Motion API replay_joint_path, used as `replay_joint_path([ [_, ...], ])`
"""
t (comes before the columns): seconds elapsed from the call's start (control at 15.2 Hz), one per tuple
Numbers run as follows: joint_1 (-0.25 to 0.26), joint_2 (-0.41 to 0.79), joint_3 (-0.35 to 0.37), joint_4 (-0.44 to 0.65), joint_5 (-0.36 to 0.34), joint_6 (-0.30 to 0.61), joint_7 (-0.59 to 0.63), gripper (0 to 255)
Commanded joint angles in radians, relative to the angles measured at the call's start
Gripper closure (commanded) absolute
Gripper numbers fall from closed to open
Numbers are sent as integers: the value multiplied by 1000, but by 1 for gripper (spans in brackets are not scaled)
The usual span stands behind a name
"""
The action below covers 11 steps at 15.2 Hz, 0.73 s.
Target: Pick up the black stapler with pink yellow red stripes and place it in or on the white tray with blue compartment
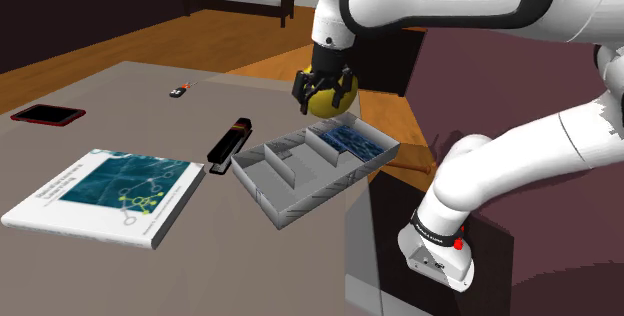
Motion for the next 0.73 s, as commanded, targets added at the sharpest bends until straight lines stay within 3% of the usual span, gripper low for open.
replay_joint_path([
  [0.0, -16, 50, 62, 35, 23, 15, 125, 0],
  [0.33, -77, 219, 209, 158, 29, 61, 416, 0],
  [0.66, -143, 439, 349, 320, -42, 98, 728, 0],
])
